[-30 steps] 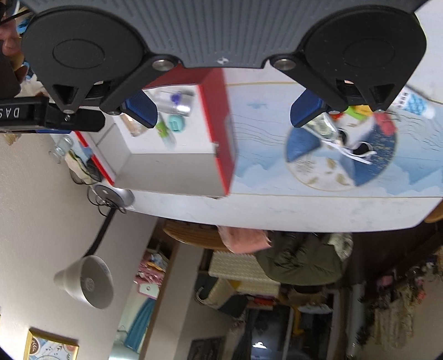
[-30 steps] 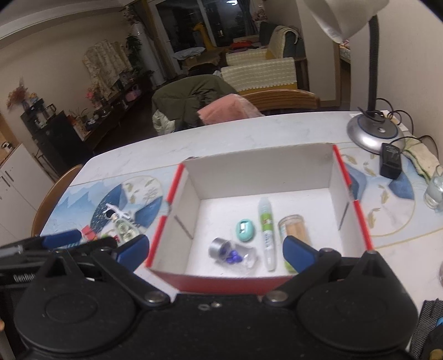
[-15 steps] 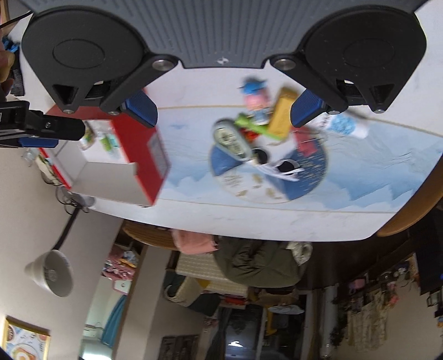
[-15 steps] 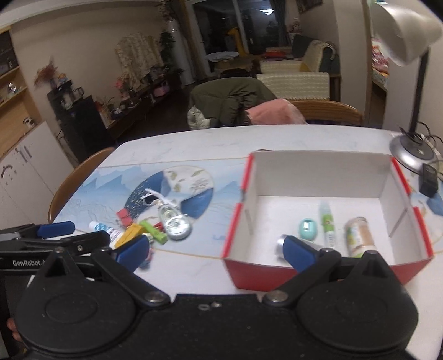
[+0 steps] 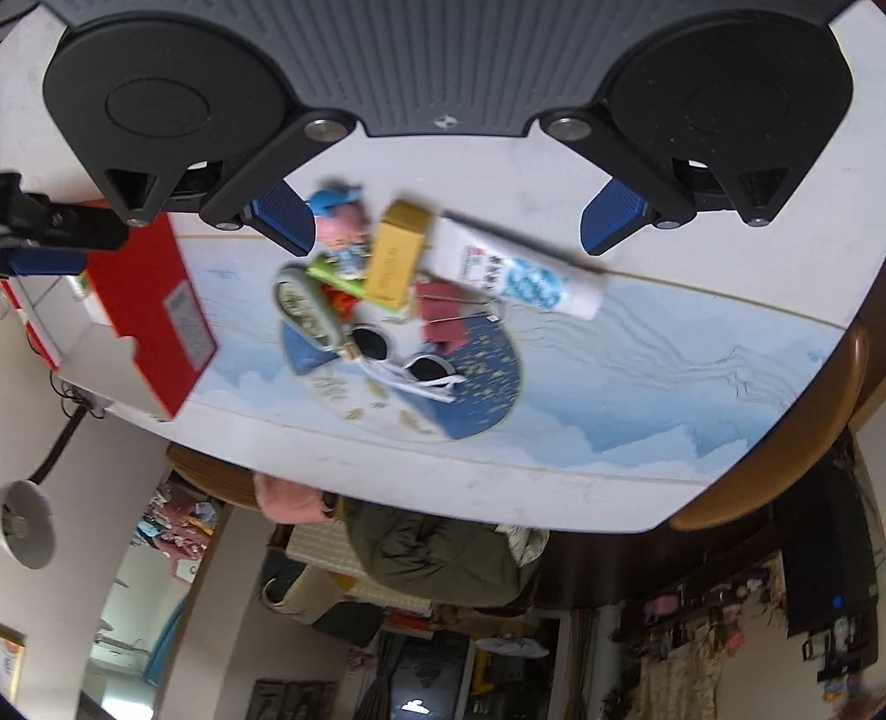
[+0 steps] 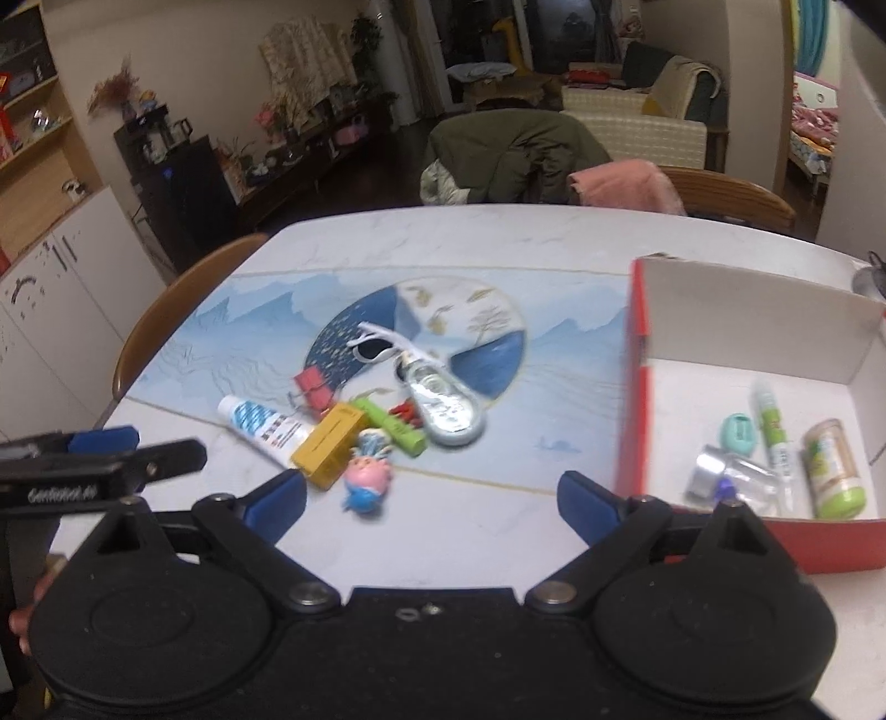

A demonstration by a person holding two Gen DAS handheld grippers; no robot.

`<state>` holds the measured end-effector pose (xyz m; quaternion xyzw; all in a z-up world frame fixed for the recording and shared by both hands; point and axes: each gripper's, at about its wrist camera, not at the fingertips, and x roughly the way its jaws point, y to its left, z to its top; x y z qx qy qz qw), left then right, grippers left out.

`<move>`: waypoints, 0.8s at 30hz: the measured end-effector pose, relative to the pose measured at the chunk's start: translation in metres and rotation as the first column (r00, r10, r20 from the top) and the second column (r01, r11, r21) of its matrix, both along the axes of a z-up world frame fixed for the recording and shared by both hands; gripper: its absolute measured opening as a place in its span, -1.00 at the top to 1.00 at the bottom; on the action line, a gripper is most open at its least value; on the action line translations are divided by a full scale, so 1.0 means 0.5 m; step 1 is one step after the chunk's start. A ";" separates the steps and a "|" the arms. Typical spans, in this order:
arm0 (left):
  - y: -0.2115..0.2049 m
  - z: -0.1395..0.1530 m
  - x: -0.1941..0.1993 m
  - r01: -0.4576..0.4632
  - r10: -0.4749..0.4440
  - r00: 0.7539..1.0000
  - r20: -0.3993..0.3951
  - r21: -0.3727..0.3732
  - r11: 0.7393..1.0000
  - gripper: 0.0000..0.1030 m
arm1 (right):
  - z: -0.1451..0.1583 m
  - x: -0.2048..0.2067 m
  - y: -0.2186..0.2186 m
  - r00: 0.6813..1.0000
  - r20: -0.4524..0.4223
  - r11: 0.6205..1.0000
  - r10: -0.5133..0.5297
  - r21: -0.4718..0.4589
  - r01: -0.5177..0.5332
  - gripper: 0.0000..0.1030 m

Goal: Organize rigid objects
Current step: 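Lift both tools out of the shoebox and move back toward the mat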

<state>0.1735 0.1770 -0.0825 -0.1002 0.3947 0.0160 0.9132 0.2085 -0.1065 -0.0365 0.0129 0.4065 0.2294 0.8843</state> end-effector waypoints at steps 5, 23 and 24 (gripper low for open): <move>0.055 -0.040 0.035 -0.010 0.009 0.999 -0.045 -0.023 1.000 -0.99 | -0.024 0.003 0.066 1.000 -0.020 0.999 0.022 -0.040 -0.023 -0.76; 0.161 -0.140 0.145 0.302 -0.295 0.953 -0.074 0.109 0.947 -0.98 | -0.119 0.067 0.195 0.991 -0.127 0.990 0.033 -0.133 -0.050 -0.45; 0.164 -0.146 0.149 0.321 -0.314 0.946 -0.077 0.112 0.941 -0.98 | -0.124 0.070 0.200 0.990 -0.133 0.989 0.036 -0.138 -0.055 -0.44</move>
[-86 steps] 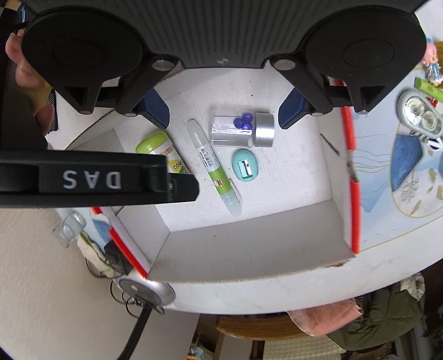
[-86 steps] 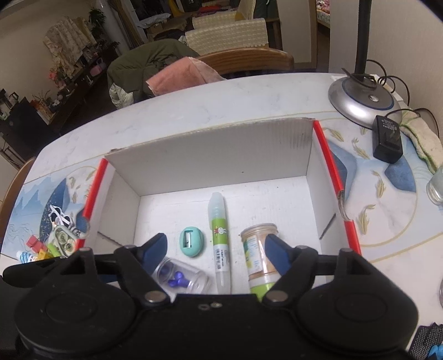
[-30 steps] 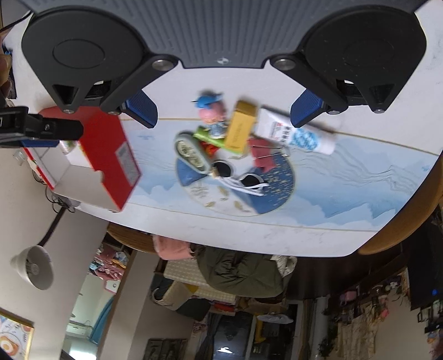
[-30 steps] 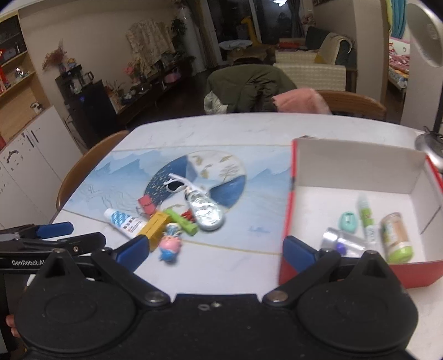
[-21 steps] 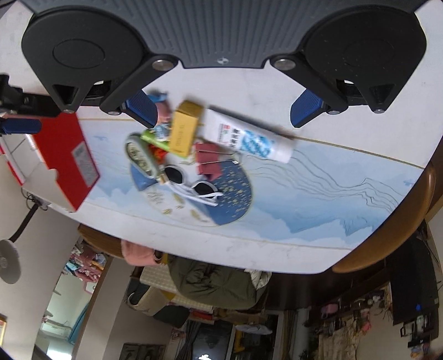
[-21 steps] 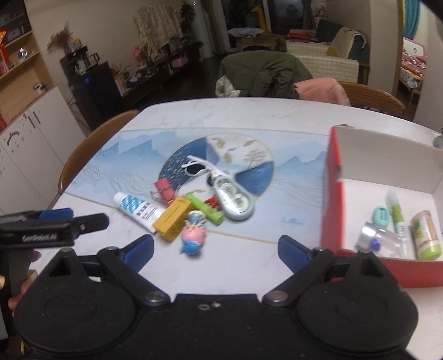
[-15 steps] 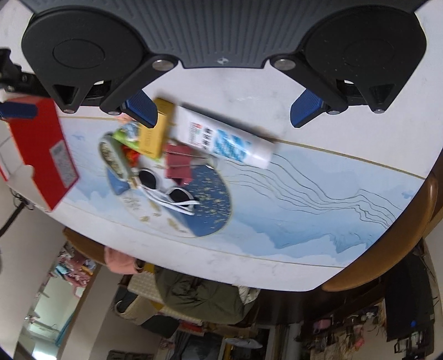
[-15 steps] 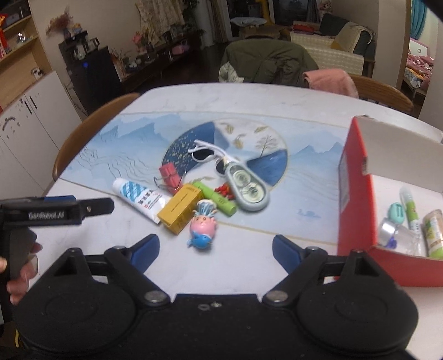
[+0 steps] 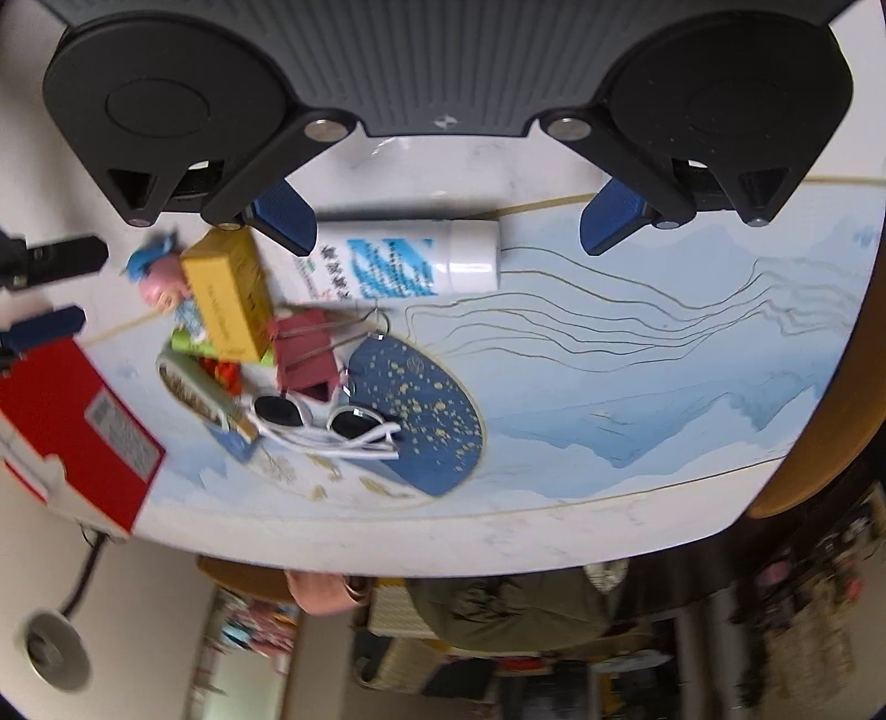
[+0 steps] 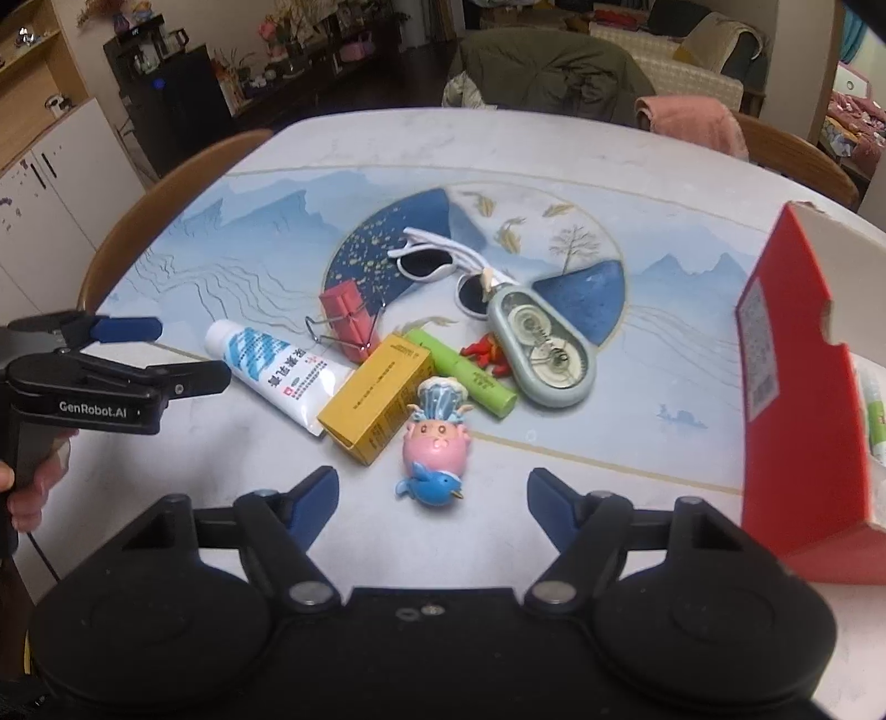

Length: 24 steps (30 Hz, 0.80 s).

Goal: Organize rigid objects
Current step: 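Grasp the white ointment tube with the left tool while the right tool grasps the pink figure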

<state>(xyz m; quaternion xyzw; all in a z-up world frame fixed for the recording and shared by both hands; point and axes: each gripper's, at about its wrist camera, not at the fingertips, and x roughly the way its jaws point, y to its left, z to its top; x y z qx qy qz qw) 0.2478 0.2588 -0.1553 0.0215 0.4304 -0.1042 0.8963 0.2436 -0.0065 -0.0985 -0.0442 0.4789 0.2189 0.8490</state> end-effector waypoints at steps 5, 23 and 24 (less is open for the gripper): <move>0.011 -0.025 0.016 0.060 -0.061 0.998 0.006 0.013 0.998 -0.97 | -0.022 0.014 0.022 0.999 -0.034 1.000 0.013 -0.021 -0.013 -0.30; 0.003 -0.051 0.077 0.305 -0.304 0.953 0.021 -0.055 0.951 -0.79 | -0.067 0.052 0.056 0.995 -0.091 0.996 0.031 -0.082 -0.039 0.04; -0.002 -0.051 0.078 0.314 -0.313 0.949 0.021 -0.058 0.948 -0.74 | -0.069 0.054 0.056 0.995 -0.094 0.996 0.030 -0.084 -0.038 0.05</move>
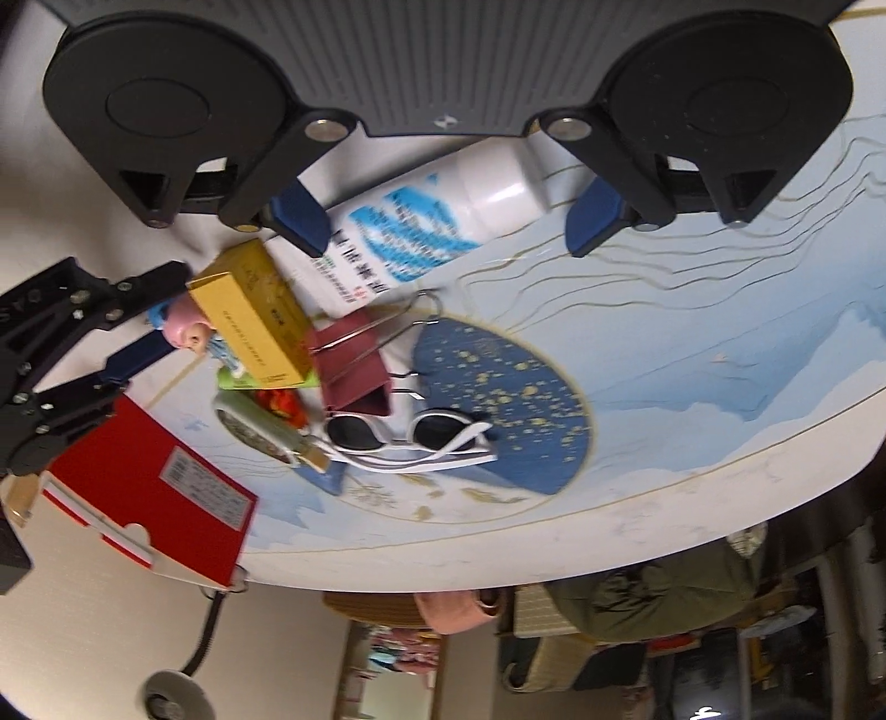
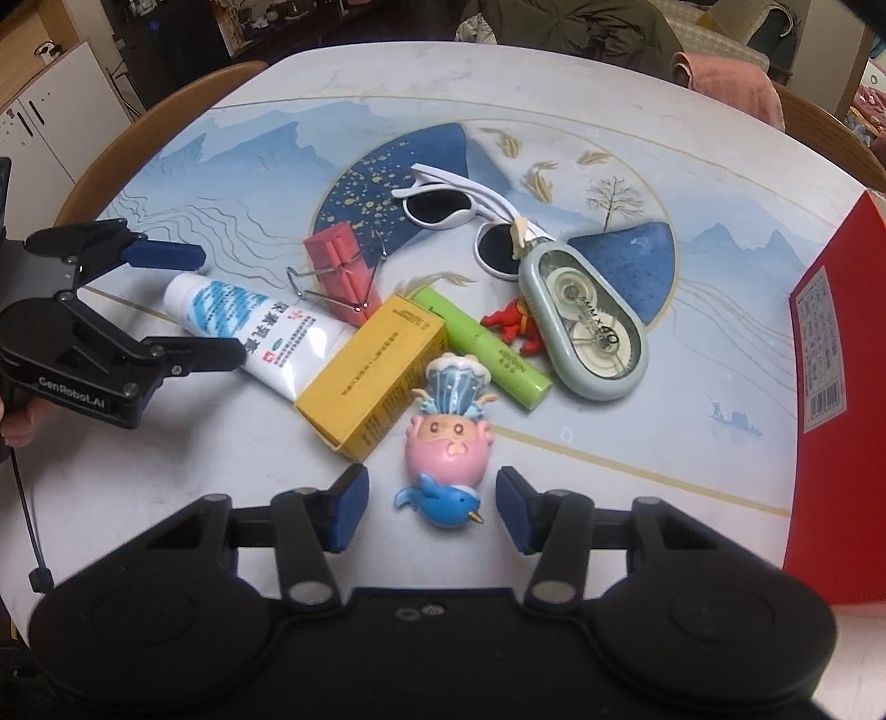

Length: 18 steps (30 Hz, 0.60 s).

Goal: Organize rigid objects
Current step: 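Grasp the white ointment tube with the left tool while the right tool grasps the pink figure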

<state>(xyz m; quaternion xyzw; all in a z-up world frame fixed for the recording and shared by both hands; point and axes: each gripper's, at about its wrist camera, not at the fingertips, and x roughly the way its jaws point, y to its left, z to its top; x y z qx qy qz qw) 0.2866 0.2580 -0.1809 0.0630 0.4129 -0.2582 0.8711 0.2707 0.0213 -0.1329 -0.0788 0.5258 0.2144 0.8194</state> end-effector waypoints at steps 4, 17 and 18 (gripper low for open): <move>-0.015 -0.001 -0.005 0.017 -0.017 1.000 0.008 0.005 1.000 -0.63 | -0.008 0.012 0.001 1.000 -0.002 1.000 -0.005 -0.012 0.005 0.11; -0.043 -0.004 -0.073 0.022 -0.022 1.000 0.001 0.054 0.998 -0.41 | -0.016 0.029 0.006 1.000 0.010 1.000 -0.005 -0.017 0.005 0.27; -0.048 -0.004 -0.079 0.016 -0.017 1.000 0.007 0.065 0.998 -0.30 | -0.015 0.028 0.005 1.000 0.010 1.000 -0.005 -0.017 0.005 0.29</move>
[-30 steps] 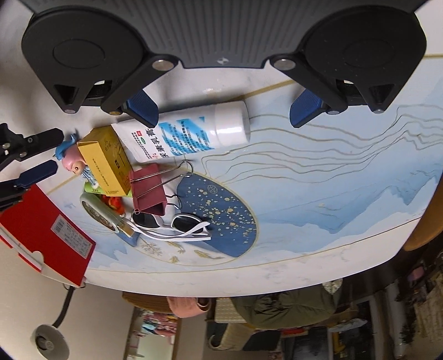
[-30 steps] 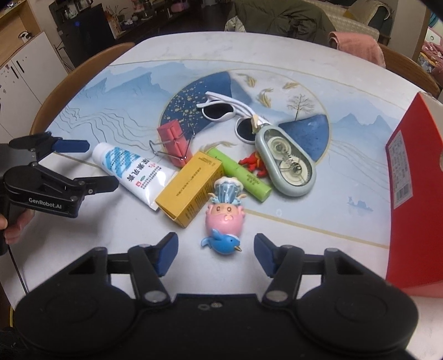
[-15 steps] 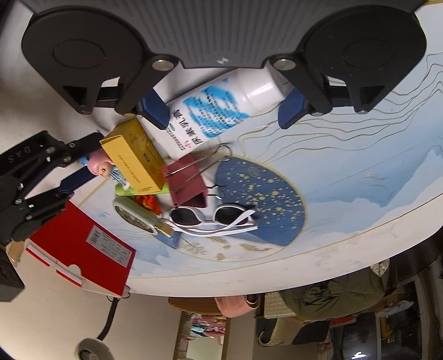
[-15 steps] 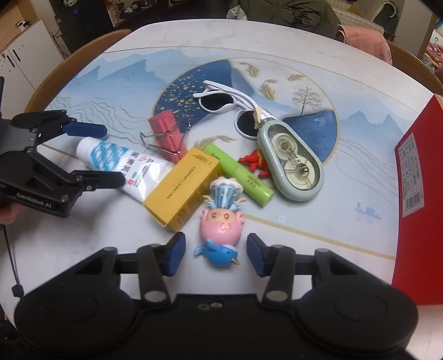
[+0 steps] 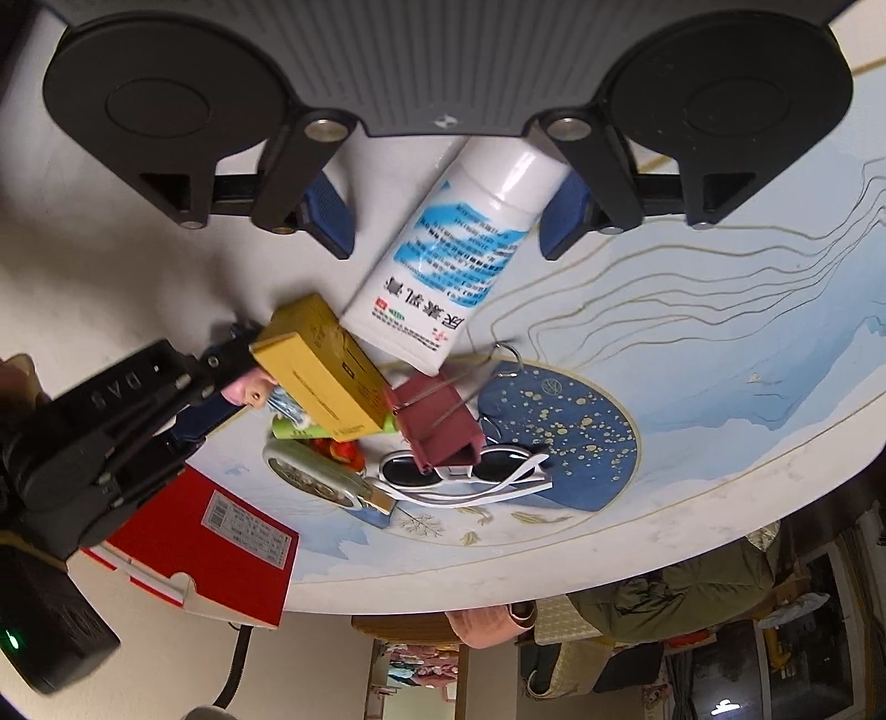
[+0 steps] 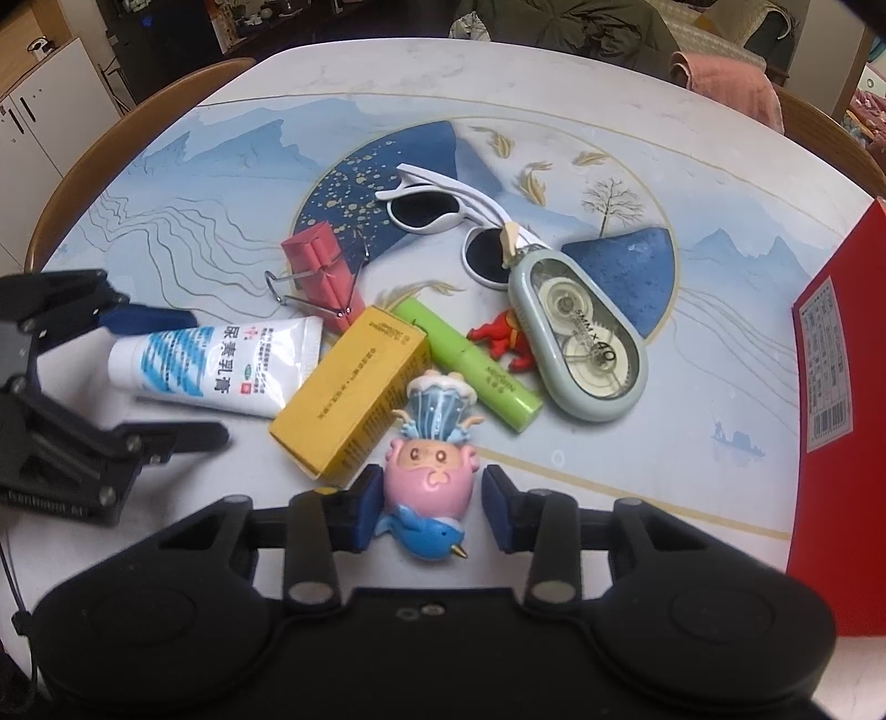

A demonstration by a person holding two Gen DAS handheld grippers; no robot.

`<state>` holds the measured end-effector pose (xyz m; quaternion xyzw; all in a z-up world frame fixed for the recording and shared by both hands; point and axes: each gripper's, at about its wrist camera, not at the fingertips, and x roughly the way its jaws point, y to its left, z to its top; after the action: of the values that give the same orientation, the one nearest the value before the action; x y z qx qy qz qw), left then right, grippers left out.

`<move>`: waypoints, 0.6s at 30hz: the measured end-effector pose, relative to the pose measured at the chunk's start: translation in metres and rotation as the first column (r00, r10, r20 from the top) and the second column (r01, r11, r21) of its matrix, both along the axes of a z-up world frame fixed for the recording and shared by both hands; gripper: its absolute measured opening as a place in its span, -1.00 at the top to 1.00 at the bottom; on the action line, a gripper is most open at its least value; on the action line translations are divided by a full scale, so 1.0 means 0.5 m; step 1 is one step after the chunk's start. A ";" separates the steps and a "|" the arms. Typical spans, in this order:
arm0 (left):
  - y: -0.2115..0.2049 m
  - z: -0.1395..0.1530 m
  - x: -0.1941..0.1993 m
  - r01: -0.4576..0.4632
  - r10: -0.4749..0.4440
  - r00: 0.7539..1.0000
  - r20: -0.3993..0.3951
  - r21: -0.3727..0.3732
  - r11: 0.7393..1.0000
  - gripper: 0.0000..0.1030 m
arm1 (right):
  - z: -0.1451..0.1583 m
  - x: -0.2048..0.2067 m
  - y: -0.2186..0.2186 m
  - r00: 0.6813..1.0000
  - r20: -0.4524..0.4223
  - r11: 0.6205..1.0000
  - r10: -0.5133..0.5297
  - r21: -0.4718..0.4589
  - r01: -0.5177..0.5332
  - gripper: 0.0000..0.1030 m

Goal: Organize rigid objects
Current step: 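Grasp the white ointment tube with the left tool while the right tool grasps the pink figure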

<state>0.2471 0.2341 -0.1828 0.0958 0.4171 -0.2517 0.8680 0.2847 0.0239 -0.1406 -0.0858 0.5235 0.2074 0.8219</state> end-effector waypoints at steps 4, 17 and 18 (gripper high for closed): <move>-0.016 0.005 -0.016 -0.033 0.033 0.999 0.012 0.032 0.999 0.14 | 0.000 -0.004 -0.002 1.000 0.001 1.000 0.001 0.000 -0.001 0.37; -0.037 0.027 -0.052 -0.197 0.197 0.980 -0.028 0.000 0.980 0.26 | 0.017 -0.042 -0.037 1.000 0.000 0.999 -0.007 0.033 0.007 0.38; -0.039 0.029 -0.056 -0.209 0.209 0.977 -0.034 -0.005 0.978 0.26 | 0.021 -0.046 -0.042 1.000 0.002 0.999 -0.008 0.038 0.008 0.38</move>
<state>0.2191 0.2147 -0.1681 0.0435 0.4381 -0.1624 0.8831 0.2615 0.0031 -0.1302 -0.0681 0.5191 0.2138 0.8247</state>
